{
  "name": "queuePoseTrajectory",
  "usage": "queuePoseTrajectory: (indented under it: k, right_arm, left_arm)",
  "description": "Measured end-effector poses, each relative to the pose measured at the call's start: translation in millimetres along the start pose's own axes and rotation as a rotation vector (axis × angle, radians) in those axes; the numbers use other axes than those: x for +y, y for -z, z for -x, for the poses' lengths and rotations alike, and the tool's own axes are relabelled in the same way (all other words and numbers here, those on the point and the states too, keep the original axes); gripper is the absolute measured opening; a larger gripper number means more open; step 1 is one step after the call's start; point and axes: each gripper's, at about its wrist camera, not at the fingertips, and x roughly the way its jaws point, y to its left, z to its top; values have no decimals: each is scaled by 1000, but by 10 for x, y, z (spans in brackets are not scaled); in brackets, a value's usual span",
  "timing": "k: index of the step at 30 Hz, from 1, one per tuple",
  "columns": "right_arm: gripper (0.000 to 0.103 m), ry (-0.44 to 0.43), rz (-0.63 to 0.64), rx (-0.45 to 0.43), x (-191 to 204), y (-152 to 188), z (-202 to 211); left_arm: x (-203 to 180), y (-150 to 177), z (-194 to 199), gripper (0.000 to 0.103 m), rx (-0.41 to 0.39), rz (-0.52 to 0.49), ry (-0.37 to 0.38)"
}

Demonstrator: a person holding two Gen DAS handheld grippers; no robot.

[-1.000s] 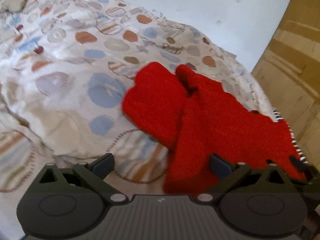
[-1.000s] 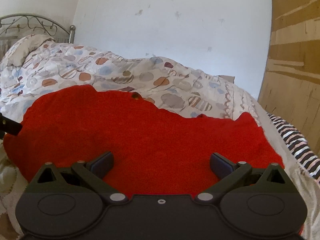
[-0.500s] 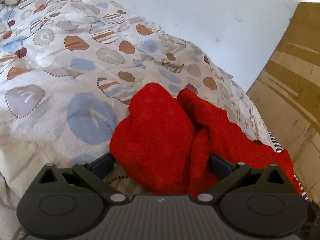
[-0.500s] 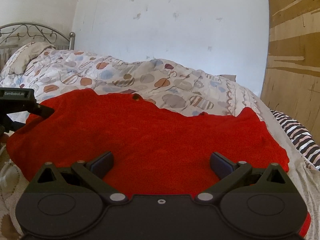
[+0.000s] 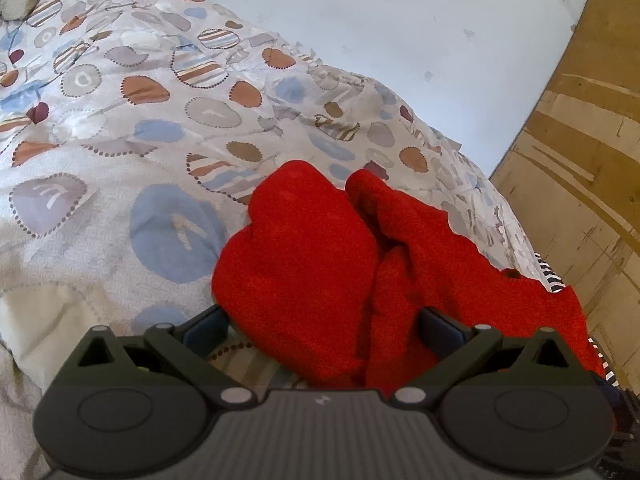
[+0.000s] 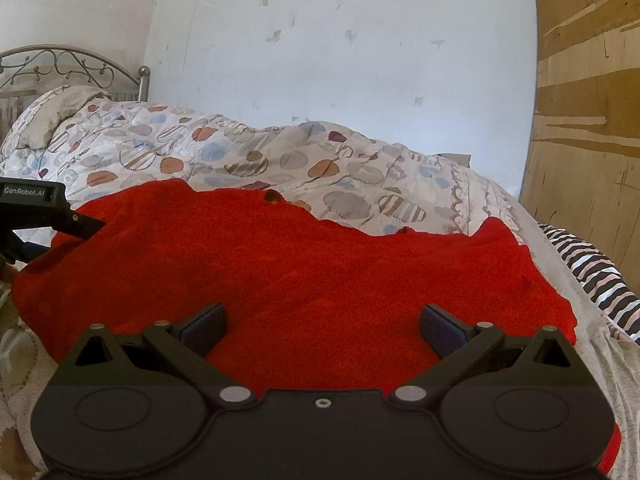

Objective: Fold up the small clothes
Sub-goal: 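Lift the hem with both tools and fold it toward the collar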

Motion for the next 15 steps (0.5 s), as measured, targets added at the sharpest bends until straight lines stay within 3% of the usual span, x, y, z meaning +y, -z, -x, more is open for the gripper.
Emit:
queuePoseTrajectory:
  k: [11,15]
  right_arm:
    - [103,3,0,-3,1,-2,10]
    - [103,3,0,-3,3,1,11]
  left_arm:
    - [15,-23,0,102,9,27,-21]
    - [-34,-52,63,75,6,20,-42]
